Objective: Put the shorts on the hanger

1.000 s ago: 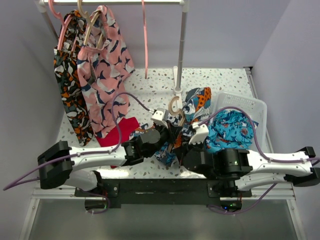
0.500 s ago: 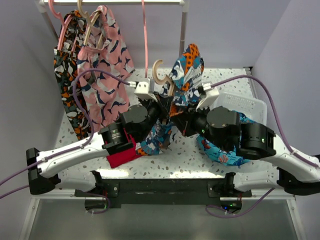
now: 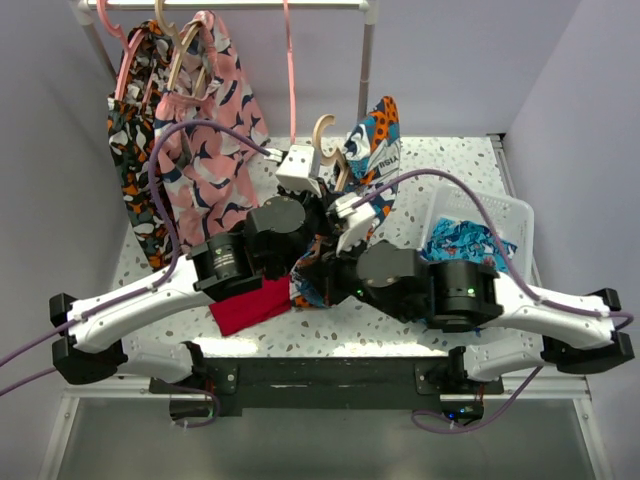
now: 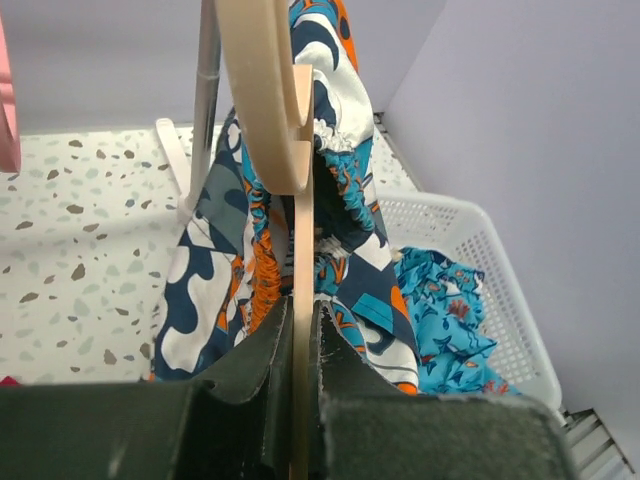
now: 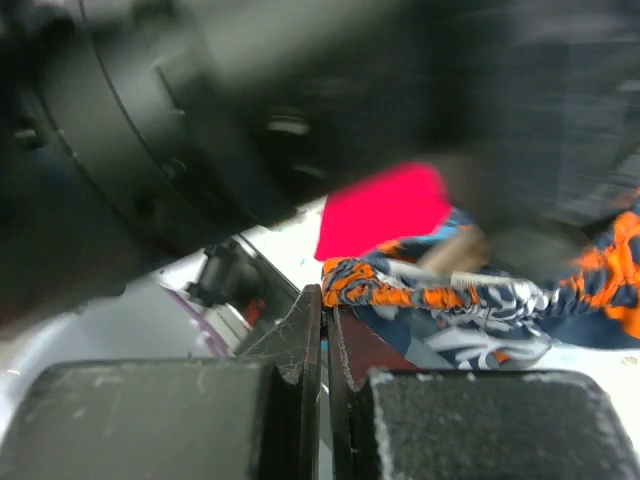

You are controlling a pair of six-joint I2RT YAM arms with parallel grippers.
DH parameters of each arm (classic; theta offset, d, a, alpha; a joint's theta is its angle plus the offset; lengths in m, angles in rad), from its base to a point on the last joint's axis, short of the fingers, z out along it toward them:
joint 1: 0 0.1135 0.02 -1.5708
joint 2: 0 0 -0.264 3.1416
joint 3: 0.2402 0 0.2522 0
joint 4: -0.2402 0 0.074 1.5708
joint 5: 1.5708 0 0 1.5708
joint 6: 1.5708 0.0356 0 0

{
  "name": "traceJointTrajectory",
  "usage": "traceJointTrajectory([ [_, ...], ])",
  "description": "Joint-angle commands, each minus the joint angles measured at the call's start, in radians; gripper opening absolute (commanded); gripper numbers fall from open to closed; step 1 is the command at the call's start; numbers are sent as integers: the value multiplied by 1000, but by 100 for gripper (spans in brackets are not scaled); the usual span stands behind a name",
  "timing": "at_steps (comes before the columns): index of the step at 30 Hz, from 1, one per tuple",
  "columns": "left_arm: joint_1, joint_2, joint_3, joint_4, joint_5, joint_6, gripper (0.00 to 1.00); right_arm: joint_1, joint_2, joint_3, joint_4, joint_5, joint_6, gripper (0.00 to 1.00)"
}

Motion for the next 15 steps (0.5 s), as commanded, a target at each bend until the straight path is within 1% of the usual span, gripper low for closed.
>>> traceJointTrajectory([
  [1,-5,3,2,15,21,-6,0,7,5,4,58,78,-10,0],
  [3,-5,3,-18,11,41,-20,0,-5,-3,7,49,123,-16,0],
  [4,-5,2,-25,8,50,-26,0,-46,-4,5,34,123,-13,0],
  [5,-3,2,-33,3,64,-44,0,-79,-18,-11,27,113,-7,0],
  [6,2,0,-47,0,93,-54,0,-115,-29,-30,27,49,-1,0],
  [7,6,-1,-56,-6,105,-61,0,-172,-44,-54,52,16,12,0],
  [11,61,-24,-136,-12,215,-113,0,-175,-124,-215,112,-49,33,0],
  [12,87,-41,-186,-8,287,-120,0,-175,-142,-249,118,-53,58,0],
  [13,95,-49,-217,6,320,-123,0,-175,-151,-287,144,-76,70,0],
  [14,97,-58,-249,32,346,-127,0,-175,-159,-373,164,-90,81,0],
  [15,101,-72,-301,38,389,-129,0,-175,-168,-418,187,-102,104,0],
])
